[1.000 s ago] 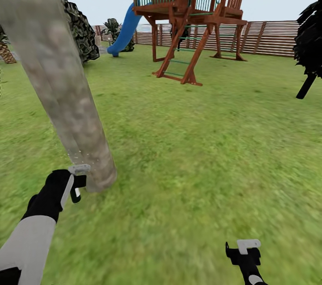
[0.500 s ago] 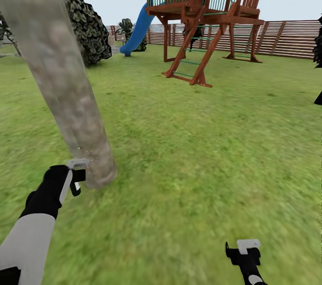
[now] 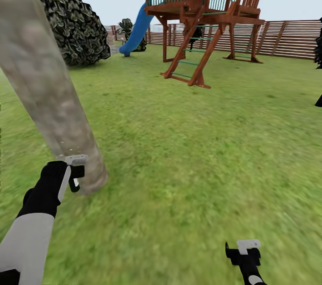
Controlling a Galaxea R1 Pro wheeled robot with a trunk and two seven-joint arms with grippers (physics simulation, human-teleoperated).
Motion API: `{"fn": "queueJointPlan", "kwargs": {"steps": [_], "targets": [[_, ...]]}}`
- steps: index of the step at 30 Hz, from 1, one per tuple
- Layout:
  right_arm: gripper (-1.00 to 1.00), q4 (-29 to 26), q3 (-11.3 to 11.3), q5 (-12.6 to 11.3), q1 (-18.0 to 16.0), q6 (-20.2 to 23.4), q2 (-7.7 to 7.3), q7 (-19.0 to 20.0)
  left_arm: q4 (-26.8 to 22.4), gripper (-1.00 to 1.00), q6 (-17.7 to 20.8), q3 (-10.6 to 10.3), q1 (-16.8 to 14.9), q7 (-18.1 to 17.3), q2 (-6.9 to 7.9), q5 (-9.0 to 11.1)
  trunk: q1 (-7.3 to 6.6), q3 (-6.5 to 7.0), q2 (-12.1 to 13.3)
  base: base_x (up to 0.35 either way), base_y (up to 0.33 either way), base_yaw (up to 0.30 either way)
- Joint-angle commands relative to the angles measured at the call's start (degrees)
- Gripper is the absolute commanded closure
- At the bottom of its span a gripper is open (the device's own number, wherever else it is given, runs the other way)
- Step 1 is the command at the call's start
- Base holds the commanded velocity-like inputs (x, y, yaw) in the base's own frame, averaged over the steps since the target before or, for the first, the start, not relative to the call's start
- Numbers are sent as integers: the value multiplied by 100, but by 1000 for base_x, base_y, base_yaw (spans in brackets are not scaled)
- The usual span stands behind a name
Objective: In the garden, pick up the pesticide atomizer on the floor and spray pesticide onto both trees until each tree trunk is fully covered.
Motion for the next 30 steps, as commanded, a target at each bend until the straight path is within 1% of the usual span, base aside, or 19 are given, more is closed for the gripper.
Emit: {"fn": "queueJointPlan", "kwargs": {"steps": [1, 6, 7, 10, 12, 13, 16, 17, 18, 20, 21, 22, 23, 24, 25, 26, 27, 28, 30], "targets": [[-100, 4, -47, 60, -3, -16, 1, -14, -4, 100, 27, 2, -2, -19, 0, -53, 0, -5, -2, 94, -263, 211], [-100, 6, -47, 60, -3, -17, 1, -14, 19, 100, 20, 54, 33, -12, 44, -107, 0, -5, -2, 114, -261, 270], [-100, 6, -47, 60, -3, -17, 1, -14, 28, 100, 18, 54, 53, -10, 121, -107, 0, -5, -2, 185, -236, 277], [-100, 5, -47, 60, -3, -16, 1, -14, 88, 100, 10, 48, 90, -7, 259, -107, 0, -5, -2, 219, -215, 277], [-100, 5, -47, 60, -3, -18, 1, -14, 233, 100, -47, 31, 201, -16, 262, -76, 0, -5, -2, 228, -209, 157], [-100, 6, -47, 60, -3, -16, 1, -14, 340, 100, -66, 17, 224, -21, 236, -68, 0, -5, -2, 229, -209, 28], [-100, 6, -47, 60, -3, -20, -5, -14, 789, 100, -122, 4, 308, -27, 199, -62, 0, -5, -2, 222, -209, 8], [-100, 6, -47, 60, -3, -16, -7, -7, 1209, 100, -559, 2, 336, -27, 206, -80, 0, -5, -2, 196, -209, 1], [-100, 6, -47, 60, -3, -16, -7, -6, 1450, 100, -797, 16, 340, -27, 234, -93, 0, -5, -2, 193, -209, 0], [-100, 6, -47, 60, -3, -16, -8, -6, 1760, 100, -938, 40, 350, -26, 281, -109, 0, -5, -2, 193, -209, 0], [-100, 6, -47, 60, -3, -16, -8, -5, 1909, 100, -1047, 45, 359, -24, 342, -116, 0, -5, -2, 192, -209, 0], [-100, 6, -47, 60, -3, -15, -9, -5, 2160, 100, -1364, 46, 396, -22, 484, -115, 0, -5, -2, 192, -209, 0], [-100, 6, -47, 60, -3, -15, -8, -5, 2376, 100, -1631, 51, 420, -13, 566, -115, 0, -5, -2, 192, -209, 0], [-100, 6, -47, 60, -3, -15, -8, -5, 2510, 100, -1773, 53, 434, -6, 640, -115, 0, -5, -2, 192, -209, 0], [-100, 6, -47, 60, -3, -15, -8, -5, 2720, 100, -1952, 48, 444, 4, 748, -115, 0, -5, -2, 192, -209, 0], [-100, 6, -47, 60, -3, -18, -8, -5, 2865, 100, -2075, 47, 446, 10, 778, -115, 0, -5, -2, 192, -209, 0], [-100, 6, -47, 60, -3, -17, -8, -5, 3116, 100, -2391, 31, 448, 21, 789, -115, 0, -5, -2, 192, -209, 0], [-100, 6, -47, 60, -3, -16, -3, -5, 3235, 100, -2597, 21, 448, 29, 773, -113, 0, -5, -2, 192, -209, 16], [-100, 6, -47, 60, -3, -19, 0, -5, 3301, 100, -2725, 37, 449, 35, 747, -59, 0, -5, -2, 167, -180, 162]]}}
